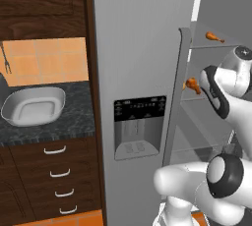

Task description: Place one potato and one chicken drumstick in each tupperware on the nearby counter, to pack two identical lunches.

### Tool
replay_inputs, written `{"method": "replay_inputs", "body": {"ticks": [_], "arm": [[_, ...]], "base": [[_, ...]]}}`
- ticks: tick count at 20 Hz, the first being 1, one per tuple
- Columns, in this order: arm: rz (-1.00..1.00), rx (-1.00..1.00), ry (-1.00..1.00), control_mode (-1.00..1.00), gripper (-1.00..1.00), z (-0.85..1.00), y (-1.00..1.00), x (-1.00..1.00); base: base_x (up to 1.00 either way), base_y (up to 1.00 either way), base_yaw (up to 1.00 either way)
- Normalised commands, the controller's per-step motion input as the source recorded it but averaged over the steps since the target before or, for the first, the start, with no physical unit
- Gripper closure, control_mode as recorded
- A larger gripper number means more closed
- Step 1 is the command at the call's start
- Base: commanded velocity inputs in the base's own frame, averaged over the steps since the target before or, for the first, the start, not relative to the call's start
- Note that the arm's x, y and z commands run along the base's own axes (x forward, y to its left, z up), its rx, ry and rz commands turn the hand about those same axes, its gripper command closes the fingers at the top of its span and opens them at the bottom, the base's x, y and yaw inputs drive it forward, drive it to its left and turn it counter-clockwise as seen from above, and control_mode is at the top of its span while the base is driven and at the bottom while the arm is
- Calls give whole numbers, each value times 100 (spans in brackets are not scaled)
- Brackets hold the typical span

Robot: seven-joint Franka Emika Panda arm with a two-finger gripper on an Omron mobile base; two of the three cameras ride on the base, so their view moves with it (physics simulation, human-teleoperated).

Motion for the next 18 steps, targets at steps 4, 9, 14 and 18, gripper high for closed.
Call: {"method": "replay_inputs", "body": {"ticks": [4,9,14,18], "arm": [[9,0,12,-100,-100,-37,-27,88],[7,0,-12,-100,-100,-58,-6,13],[6,0,-4,-100,-100,-46,-9,28],[0,0,0,-100,-100,-15,-1,63]], "base": [[0,0,0],[0,0,0],[0,0,0],[0,0,0]]}}
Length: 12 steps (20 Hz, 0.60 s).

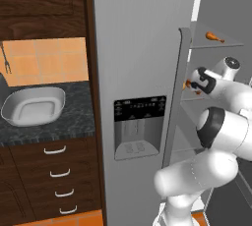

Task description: Place one potato and one chicken drumstick in each tupperware on the nearby counter, to pack two identical lunches.

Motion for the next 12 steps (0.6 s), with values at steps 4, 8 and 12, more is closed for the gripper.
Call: {"method": "replay_inputs", "body": {"ticks": [4,8,12], "arm": [[0,0,0,-100,-100,0,-8,63],[0,0,4,-100,-100,-2,-31,20],[0,0,4,-100,-100,-25,-30,8]], "base": [[0,0,0],[0,0,0],[0,0,0]]}}
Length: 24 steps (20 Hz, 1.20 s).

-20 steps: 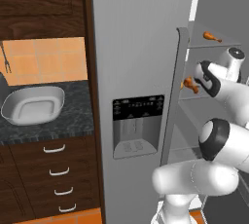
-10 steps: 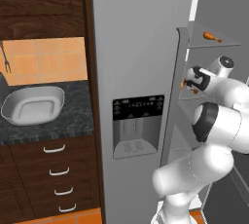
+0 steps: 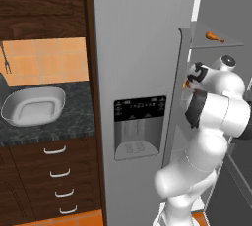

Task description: Place one potato and one chicken drumstick in each tupperware on the nearby counter, to pack two identical lunches.

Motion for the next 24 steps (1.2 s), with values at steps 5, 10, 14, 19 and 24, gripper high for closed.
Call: {"method": "replay_inputs", "body": {"ticks": [5,10,14,19,24], "arm": [[0,0,0,-100,-100,-26,-3,16],[0,0,9,-100,-100,-5,-1,44],[0,0,10,-100,-100,-3,-4,44],[0,3,8,-100,-100,-22,-14,21],[0,5,3,-100,-100,-34,-13,21]], "base": [[0,0,0],[0,0,0],[0,0,0],[0,0,0],[0,0,0]]}}
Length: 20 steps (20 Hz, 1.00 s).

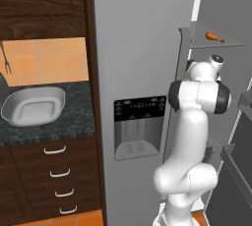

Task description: Place one potato and one chicken drumstick in each tupperware on the nearby counter, to pack two identical lunches.

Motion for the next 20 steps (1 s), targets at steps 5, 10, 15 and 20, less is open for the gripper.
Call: {"method": "replay_inputs", "body": {"ticks": [5,10,15,20], "arm": [[0,1,0,-100,-100,-40,-2,28],[0,0,0,-100,-100,-25,0,20],[0,0,0,-100,100,-2,0,2],[0,0,0,-100,100,0,0,0]], "base": [[0,0,0],[0,0,0],[0,0,0],[0,0,0]]}}
